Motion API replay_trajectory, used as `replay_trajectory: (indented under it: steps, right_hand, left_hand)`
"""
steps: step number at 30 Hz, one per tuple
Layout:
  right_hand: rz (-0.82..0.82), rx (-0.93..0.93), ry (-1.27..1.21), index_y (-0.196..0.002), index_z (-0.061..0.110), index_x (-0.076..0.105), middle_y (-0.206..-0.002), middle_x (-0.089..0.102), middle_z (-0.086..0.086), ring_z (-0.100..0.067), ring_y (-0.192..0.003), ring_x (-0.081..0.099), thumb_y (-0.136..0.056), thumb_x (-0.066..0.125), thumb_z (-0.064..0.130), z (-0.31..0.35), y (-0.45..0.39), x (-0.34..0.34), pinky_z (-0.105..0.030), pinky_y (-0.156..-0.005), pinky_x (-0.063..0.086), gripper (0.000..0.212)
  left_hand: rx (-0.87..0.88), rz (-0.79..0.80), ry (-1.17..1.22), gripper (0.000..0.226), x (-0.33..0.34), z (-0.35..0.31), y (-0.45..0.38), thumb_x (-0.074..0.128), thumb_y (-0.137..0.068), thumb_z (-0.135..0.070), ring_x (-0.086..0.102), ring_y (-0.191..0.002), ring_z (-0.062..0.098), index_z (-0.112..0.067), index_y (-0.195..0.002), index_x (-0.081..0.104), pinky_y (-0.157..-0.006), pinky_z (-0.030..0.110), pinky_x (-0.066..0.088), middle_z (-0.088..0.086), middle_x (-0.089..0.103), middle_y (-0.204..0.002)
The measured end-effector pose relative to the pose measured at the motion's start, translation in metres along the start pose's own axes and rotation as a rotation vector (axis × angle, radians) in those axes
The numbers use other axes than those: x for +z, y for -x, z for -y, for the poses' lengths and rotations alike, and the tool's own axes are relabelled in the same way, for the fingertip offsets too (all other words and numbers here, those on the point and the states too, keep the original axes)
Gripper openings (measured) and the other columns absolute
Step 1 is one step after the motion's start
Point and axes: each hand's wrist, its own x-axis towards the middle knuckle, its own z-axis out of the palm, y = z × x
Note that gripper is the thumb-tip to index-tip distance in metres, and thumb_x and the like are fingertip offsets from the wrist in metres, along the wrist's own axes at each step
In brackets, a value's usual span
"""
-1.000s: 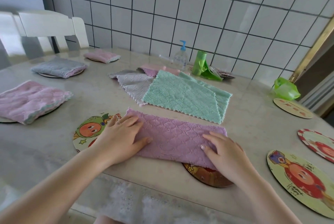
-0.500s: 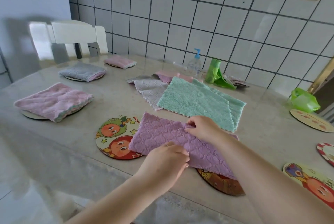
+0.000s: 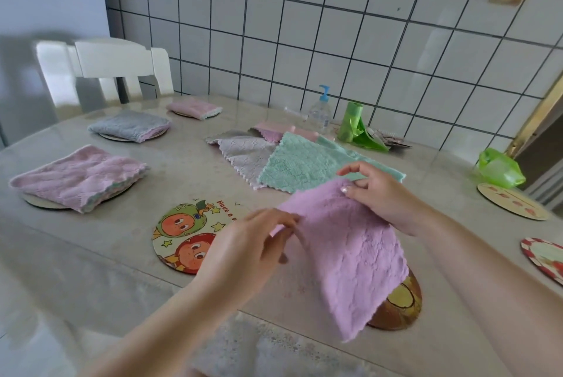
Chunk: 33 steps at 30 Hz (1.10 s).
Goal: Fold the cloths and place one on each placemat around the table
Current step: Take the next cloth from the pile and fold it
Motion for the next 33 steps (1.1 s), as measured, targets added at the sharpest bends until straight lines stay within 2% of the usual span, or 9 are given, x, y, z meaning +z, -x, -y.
replay_trajectory:
  steps: [3, 6, 10, 12, 18, 21, 26, 29, 33]
  right_hand:
    - [0.050, 0.048, -0.123, -0.103, 0.032, 0.058, -0.095, 0.071, -0.005, -0.020, -0.085, 0.067, -0.091, 0.055, 0.011, 0.001, 0.010, -0.006, -0.040, -0.088, 0.049, 0.025]
    - [0.150, 0.115, -0.176, -0.103, 0.027, 0.064, -0.108, 0.064, -0.002, -0.015, -0.087, 0.065, -0.091, 0.050, 0.002, 0.001, 0.021, -0.009, -0.030, -0.080, 0.055, 0.031]
    - [0.232, 0.113, -0.463, -0.121, 0.027, 0.059, -0.117, 0.065, 0.001, -0.018, -0.106, 0.064, -0.092, 0.045, -0.004, -0.007, 0.035, -0.011, -0.030, -0.089, 0.053, 0.045]
    - [0.140, 0.073, -0.515, -0.130, 0.028, 0.051, -0.121, 0.059, 0.009, -0.016, -0.113, 0.060, -0.091, 0.045, -0.005, -0.015, 0.034, -0.007, -0.031, -0.095, 0.049, 0.051]
    - [-0.039, 0.189, -0.212, -0.147, 0.018, 0.024, -0.150, 0.028, 0.002, -0.006, -0.129, 0.033, -0.091, 0.054, 0.005, -0.055, 0.015, 0.025, -0.022, -0.105, 0.030, 0.065]
    - [-0.101, 0.252, -0.258, -0.147, 0.021, 0.022, -0.154, 0.024, -0.009, -0.019, -0.138, 0.029, -0.091, 0.056, 0.012, -0.071, 0.012, 0.026, -0.034, -0.110, 0.025, 0.066]
    - [-0.056, 0.006, 0.136, -0.132, 0.043, 0.037, -0.151, 0.027, 0.009, -0.005, -0.129, 0.039, -0.086, 0.060, 0.002, -0.086, 0.037, 0.015, -0.024, -0.108, 0.032, 0.066]
    - [-0.074, -0.267, 0.502, -0.126, 0.044, 0.050, -0.141, 0.035, 0.019, 0.000, -0.127, 0.037, -0.084, 0.066, 0.014, -0.094, 0.058, 0.015, -0.025, -0.107, 0.032, 0.054]
    - [-0.111, -0.698, 0.736, -0.103, 0.027, 0.067, -0.117, 0.063, 0.004, -0.015, -0.103, 0.059, -0.094, 0.046, 0.028, -0.091, 0.069, 0.019, -0.027, -0.084, 0.049, 0.023]
  left_hand:
    - [-0.196, 0.093, 0.390, 0.015, -0.001, 0.004, -0.006, 0.047, -0.093, -0.013, 0.062, -0.098, -0.007, -0.022, -0.089, 0.058, -0.079, 0.020, 0.054, -0.022, 0.056, -0.121]
    - [-0.215, 0.196, 0.508, 0.015, -0.004, 0.010, -0.012, 0.044, -0.095, -0.011, 0.042, -0.124, -0.009, -0.017, -0.092, 0.057, -0.104, 0.017, 0.037, -0.025, 0.048, -0.131]
    - [-0.220, 0.320, 0.601, 0.022, -0.015, 0.011, -0.032, 0.036, -0.097, -0.005, 0.008, -0.128, -0.008, -0.013, -0.084, 0.052, -0.107, 0.007, 0.017, -0.030, 0.034, -0.132]
    - [-0.205, 0.385, 0.610, 0.025, -0.015, 0.019, -0.054, 0.037, -0.097, -0.004, 0.017, -0.131, -0.013, -0.015, -0.081, 0.052, -0.097, -0.003, 0.023, -0.026, 0.033, -0.137]
    - [-0.141, 0.648, 0.098, 0.022, 0.015, 0.083, -0.102, 0.040, -0.096, -0.022, 0.024, -0.138, 0.013, -0.016, -0.106, 0.059, -0.116, 0.037, 0.017, -0.006, 0.037, -0.145]
    - [-0.050, 0.703, -0.228, 0.035, 0.017, 0.094, -0.094, 0.038, -0.092, -0.022, 0.019, -0.140, 0.015, -0.026, -0.124, 0.052, -0.118, 0.034, 0.002, -0.007, 0.038, -0.141]
    - [0.210, 0.587, -0.482, 0.053, 0.008, 0.101, -0.074, 0.051, -0.091, -0.030, 0.005, -0.145, 0.013, -0.035, -0.140, 0.034, -0.117, 0.027, 0.002, -0.004, 0.018, -0.155]
    - [0.508, 0.510, -0.580, 0.042, 0.004, 0.098, -0.064, 0.042, -0.089, -0.036, 0.029, -0.139, 0.018, -0.035, -0.131, 0.048, -0.114, 0.041, 0.018, -0.003, 0.041, -0.145]
    - [0.722, 0.525, -0.668, 0.042, 0.004, 0.091, -0.056, 0.038, -0.084, -0.023, 0.057, -0.117, 0.009, -0.036, -0.117, 0.061, -0.096, 0.042, 0.046, -0.012, 0.061, -0.124]
